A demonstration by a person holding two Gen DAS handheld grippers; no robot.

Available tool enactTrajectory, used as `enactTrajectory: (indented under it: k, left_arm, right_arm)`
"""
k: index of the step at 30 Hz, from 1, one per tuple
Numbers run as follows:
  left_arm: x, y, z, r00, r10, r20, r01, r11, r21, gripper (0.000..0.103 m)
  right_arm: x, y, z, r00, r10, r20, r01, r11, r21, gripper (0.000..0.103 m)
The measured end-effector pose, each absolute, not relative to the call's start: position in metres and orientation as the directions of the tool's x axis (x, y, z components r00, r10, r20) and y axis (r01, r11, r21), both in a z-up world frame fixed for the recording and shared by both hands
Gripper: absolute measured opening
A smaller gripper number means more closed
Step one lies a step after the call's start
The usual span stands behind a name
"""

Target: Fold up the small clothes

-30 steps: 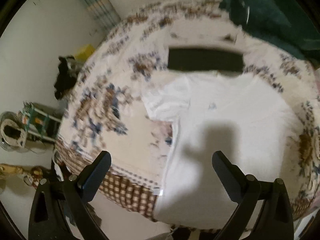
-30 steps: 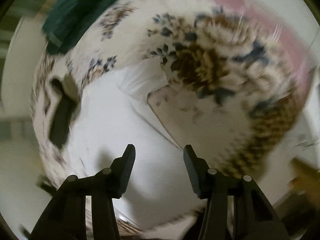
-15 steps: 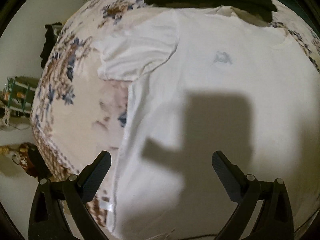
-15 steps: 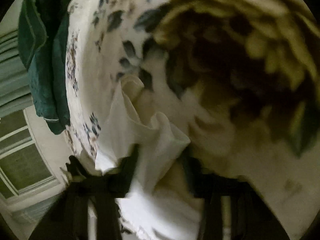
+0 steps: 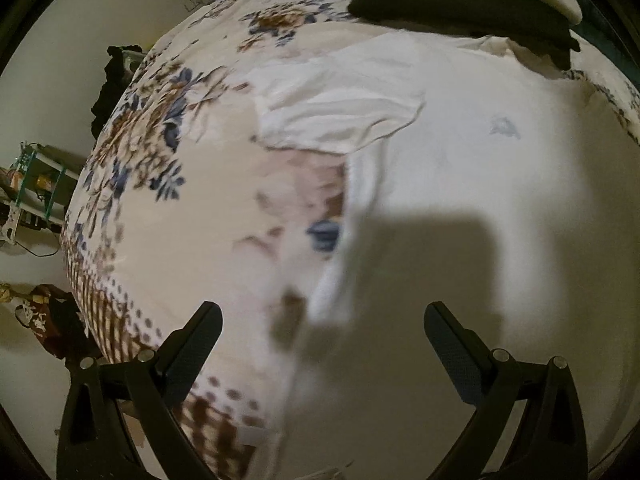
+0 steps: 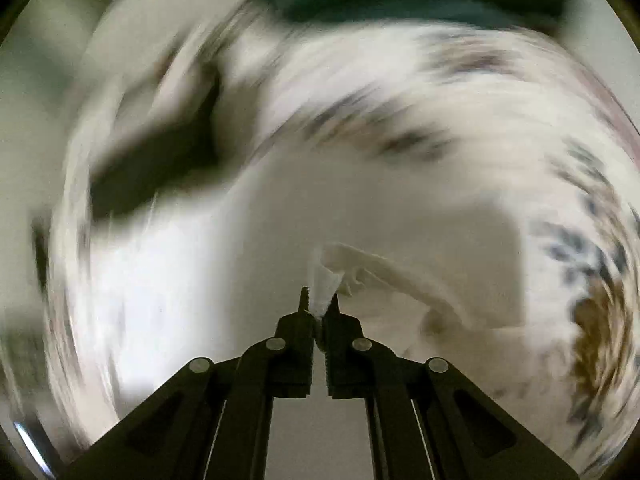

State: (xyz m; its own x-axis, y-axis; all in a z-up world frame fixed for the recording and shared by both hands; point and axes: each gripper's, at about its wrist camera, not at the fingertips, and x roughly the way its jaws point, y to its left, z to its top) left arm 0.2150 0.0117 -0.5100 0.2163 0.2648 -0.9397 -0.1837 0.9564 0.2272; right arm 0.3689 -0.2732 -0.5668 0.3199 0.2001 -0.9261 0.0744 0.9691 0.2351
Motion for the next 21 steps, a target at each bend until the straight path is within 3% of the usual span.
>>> enactTrajectory:
  k: [2, 4, 6, 8, 9, 12, 17, 20, 21]
  left_arm:
    - [0.212, 0.024, -0.513, 0.202, 0.27, -0.941, -0.187, 0.954, 0.234, 0.103]
    - [0.211, 0.038, -0.514, 0.192, 0.263, -0.946, -0.206, 0.953, 0.223, 0.103]
    - [0.211, 0.051, -0.515, 0.191, 0.255, -0.948, -0.223, 0.952, 0.212, 0.103]
    - [0.211, 0.064, -0.516, 0.194, 0.256, -0.947, -0.238, 0.949, 0.207, 0.103]
    - [0.212, 0.069, -0.517, 0.193, 0.254, -0.948, -0.244, 0.948, 0.205, 0.103]
    - [0.214, 0.083, -0.524, 0.184, 0.256, -0.949, -0.27, 0.941, 0.202, 0.103]
    - [0.215, 0.097, -0.533, 0.158, 0.263, -0.952, -0.296, 0.932, 0.209, 0.103]
    - [0.213, 0.097, -0.536, 0.148, 0.259, -0.955, -0.292, 0.934, 0.208, 0.103]
    - [0.213, 0.096, -0.536, 0.145, 0.259, -0.955, -0.286, 0.935, 0.21, 0.103]
  right_arm:
    - [0.366, -0.236, -0.585, 0.159, 0.277, -0.948, -0.049, 0.961, 0.273, 0.009]
    - [0.354, -0.228, -0.591, 0.089, 0.312, -0.946, -0.045, 0.95, 0.309, 0.012]
    - [0.343, -0.25, -0.583, 0.118, 0.382, -0.917, 0.07, 0.918, 0.391, 0.022]
    - [0.335, -0.277, -0.575, 0.184, 0.396, -0.9, 0.186, 0.885, 0.428, 0.038]
    - [0.335, -0.295, -0.57, 0.229, 0.39, -0.892, 0.269, 0.855, 0.443, 0.04]
    - [0.345, -0.312, -0.571, 0.269, 0.373, -0.888, 0.364, 0.814, 0.452, 0.041]
    - [0.398, -0.28, -0.606, 0.242, 0.348, -0.906, 0.369, 0.83, 0.418, 0.041]
    - [0.429, -0.245, -0.643, 0.132, 0.519, -0.845, 0.375, 0.763, 0.527, 0.041]
    - [0.434, -0.223, -0.653, 0.089, 0.66, -0.746, 0.381, 0.669, 0.638, 0.041]
